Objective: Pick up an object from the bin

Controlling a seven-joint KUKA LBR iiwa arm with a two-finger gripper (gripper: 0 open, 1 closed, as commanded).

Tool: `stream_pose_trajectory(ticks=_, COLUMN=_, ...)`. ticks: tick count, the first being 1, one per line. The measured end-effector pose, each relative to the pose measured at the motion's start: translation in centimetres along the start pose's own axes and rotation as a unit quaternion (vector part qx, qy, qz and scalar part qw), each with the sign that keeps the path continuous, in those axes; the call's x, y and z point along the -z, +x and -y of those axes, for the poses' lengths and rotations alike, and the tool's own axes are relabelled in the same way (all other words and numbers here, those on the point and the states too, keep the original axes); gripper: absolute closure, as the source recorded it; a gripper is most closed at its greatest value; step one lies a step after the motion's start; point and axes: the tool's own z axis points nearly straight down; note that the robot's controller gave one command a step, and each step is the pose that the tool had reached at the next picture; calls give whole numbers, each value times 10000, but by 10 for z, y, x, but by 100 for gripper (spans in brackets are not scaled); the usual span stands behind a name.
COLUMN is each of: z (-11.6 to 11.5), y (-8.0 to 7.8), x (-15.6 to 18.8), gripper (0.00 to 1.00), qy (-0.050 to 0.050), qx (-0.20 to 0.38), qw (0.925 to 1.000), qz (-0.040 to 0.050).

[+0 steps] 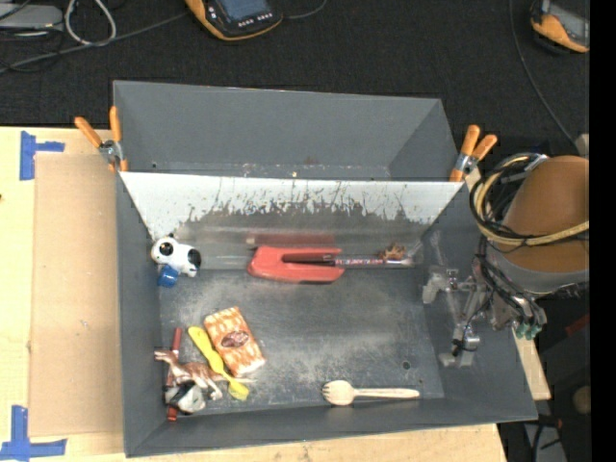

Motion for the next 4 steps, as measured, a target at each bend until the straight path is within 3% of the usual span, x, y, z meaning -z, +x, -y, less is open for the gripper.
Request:
stream_pose_trajectory(ticks=1, z=-1, y=-2, x=4, gripper=0, qy=6, qx=30, qw=10000, qz=34)
stream_pose_trajectory(ticks=2, z=-11, y=45, x=53, gripper=0, qy=0, qx=365, qw=9993, qz=14)
stream_pose_trajectory(ticks=3, z=-48, y=19, x=40, gripper=0, qy=0, qx=620, qw=9981, qz=19)
stream_pose_trajectory(ticks=4, z=-63, y=19, x=-19, gripper=0, qy=2, qx=-944, qw=9955, qz=4)
